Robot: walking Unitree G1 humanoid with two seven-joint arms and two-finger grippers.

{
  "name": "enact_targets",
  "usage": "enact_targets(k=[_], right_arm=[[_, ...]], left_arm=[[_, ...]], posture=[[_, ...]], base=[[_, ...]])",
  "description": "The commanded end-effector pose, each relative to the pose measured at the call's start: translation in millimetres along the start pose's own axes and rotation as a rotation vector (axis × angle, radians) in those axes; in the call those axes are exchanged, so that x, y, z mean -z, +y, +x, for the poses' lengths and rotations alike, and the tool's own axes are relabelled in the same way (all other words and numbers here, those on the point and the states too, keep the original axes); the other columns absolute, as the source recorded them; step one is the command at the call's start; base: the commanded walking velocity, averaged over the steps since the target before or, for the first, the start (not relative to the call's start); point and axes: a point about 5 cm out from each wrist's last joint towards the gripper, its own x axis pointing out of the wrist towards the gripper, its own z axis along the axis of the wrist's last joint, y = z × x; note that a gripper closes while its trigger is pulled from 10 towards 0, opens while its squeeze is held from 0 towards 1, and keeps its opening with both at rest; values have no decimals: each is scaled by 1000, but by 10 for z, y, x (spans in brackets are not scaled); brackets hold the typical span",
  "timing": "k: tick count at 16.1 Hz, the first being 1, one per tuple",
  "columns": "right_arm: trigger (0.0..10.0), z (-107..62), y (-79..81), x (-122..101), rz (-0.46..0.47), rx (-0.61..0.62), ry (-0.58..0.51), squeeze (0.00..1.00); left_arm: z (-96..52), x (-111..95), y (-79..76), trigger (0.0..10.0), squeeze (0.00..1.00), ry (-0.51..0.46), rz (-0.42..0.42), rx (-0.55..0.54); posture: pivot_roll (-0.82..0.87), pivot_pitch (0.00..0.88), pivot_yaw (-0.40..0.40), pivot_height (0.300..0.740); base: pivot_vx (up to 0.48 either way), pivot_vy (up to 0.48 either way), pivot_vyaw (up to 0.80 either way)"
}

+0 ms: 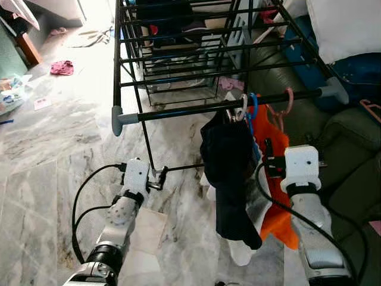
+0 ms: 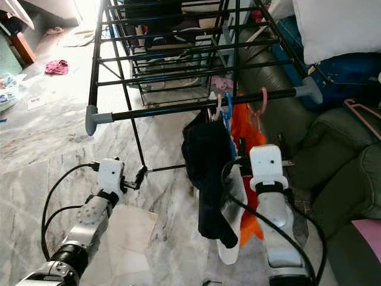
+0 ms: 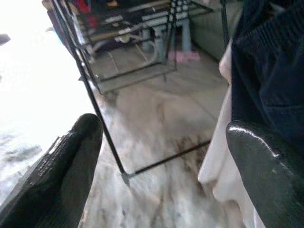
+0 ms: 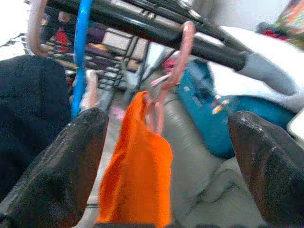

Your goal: Hang hanger

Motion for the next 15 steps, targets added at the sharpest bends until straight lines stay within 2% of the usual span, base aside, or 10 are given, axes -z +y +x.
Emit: enact_targets(k=[1,2,3,4,7,8,11,13,15], right_arm=[[10000,-65,71,-26,-24,-17,-22,875],[10000,-65,71,-26,-24,-17,-22,875],[10000,-110,107,-2,-24,-33,-17,569],[10000,-143,160,15,-12,-53,-6,180],[10000,-153,185,23,-8,-61,-1,180],[10000,-162,204,35,-9,-66,5,4],[10000,-190,278,89,-22,-101,10,0],[10000,-193,283,98,-23,-103,12,0],[10000,-170,273,109,-21,-99,17,0]], left_arm=[[-63,-24,42,10000,0,-38,34,-18],[-63,-24,42,10000,0,-38,34,-18],[-97,-17,25,10000,0,-49,45,-16],[-119,23,24,10000,0,-33,51,-28],[-126,48,30,10000,0,-22,54,-36],[-133,84,35,10000,0,-2,57,-44],[-154,205,103,10000,0,69,50,-97],[-156,212,110,10000,0,73,52,-101],[-183,278,99,10000,0,122,50,-77]], posture=[[-59,158,28,740],[-59,158,28,740],[-56,159,28,740],[-55,157,29,740],[-55,154,29,740],[-54,148,29,740],[-59,139,28,740],[-59,139,28,740],[-53,132,19,740]], base=[[0,0,0],[0,0,0],[0,0,0],[0,0,0],[0,0,0],[0,0,0],[0,0,0],[0,0,0],[0,0,0]])
